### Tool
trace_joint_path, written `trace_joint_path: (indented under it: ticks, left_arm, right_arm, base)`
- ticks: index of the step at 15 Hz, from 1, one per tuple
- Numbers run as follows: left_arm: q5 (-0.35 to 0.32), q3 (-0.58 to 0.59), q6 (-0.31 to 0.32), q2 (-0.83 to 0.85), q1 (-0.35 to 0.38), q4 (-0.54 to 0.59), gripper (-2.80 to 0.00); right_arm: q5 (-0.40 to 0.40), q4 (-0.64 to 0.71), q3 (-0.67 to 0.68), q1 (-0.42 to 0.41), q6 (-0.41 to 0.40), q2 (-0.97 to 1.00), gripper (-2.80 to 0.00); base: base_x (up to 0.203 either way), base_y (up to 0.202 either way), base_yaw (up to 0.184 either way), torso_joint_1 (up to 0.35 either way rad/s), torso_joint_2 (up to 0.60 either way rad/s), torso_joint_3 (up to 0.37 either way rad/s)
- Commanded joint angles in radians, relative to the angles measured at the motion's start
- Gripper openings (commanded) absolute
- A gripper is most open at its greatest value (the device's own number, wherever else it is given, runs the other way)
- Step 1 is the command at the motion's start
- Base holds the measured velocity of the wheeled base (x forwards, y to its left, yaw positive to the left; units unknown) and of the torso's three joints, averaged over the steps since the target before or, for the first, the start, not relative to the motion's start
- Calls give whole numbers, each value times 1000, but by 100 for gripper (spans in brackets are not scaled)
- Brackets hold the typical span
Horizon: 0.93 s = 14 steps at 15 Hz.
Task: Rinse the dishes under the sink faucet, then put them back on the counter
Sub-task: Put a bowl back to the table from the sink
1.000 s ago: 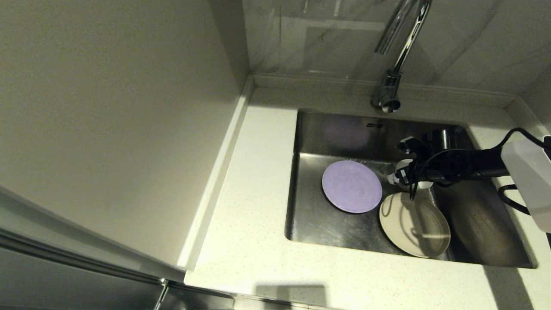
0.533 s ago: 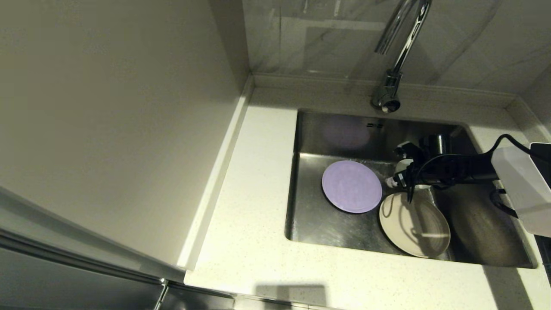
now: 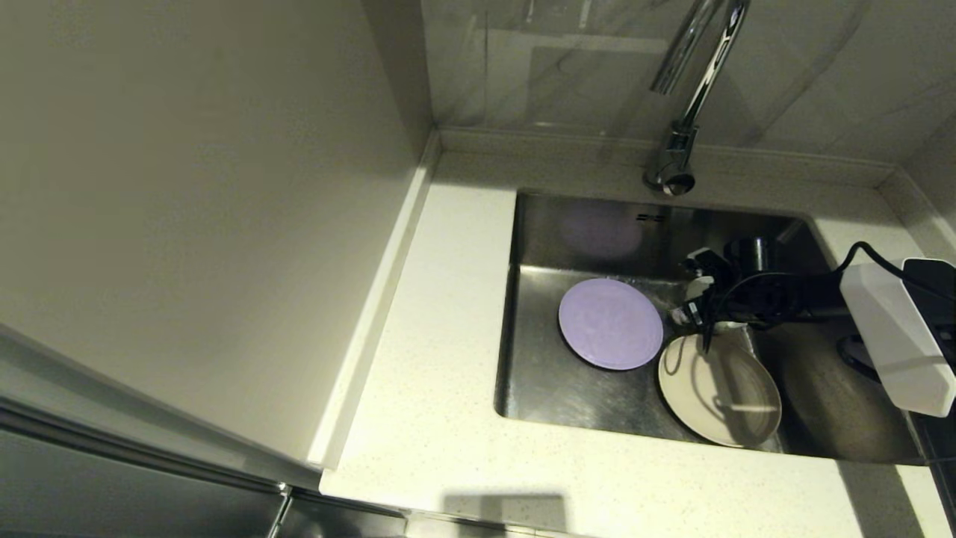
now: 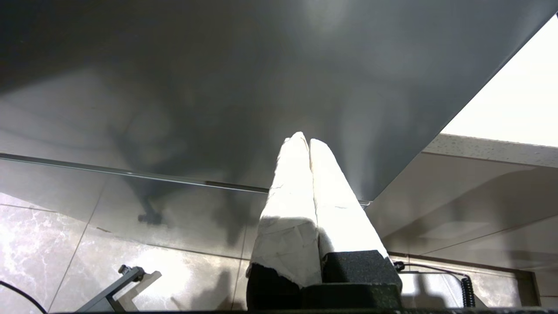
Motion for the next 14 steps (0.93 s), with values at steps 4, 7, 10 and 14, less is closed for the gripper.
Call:
trace_joint_path:
  ticks: [4,7,10,14]
  left_arm:
    - [0,0,-1,-2,0,0,-280]
    - [0,0,-1,-2,0,0,-280]
    - [0,0,-1,-2,0,0,-280]
    - [0,0,-1,-2,0,0,-280]
  right_arm:
    - [1,0,3,-10,-14,-2,-280]
    - [1,2,27,-10,-11,-35,-280]
    - [2,2,76,-10,-7,-93,-280]
    - [26,3,267,-9,7,-268,-280]
  base:
    - [0,0,0,0,0,0]
    - [0,0,0,0,0,0]
    - [0,0,0,0,0,0]
    - [0,0,0,0,0,0]
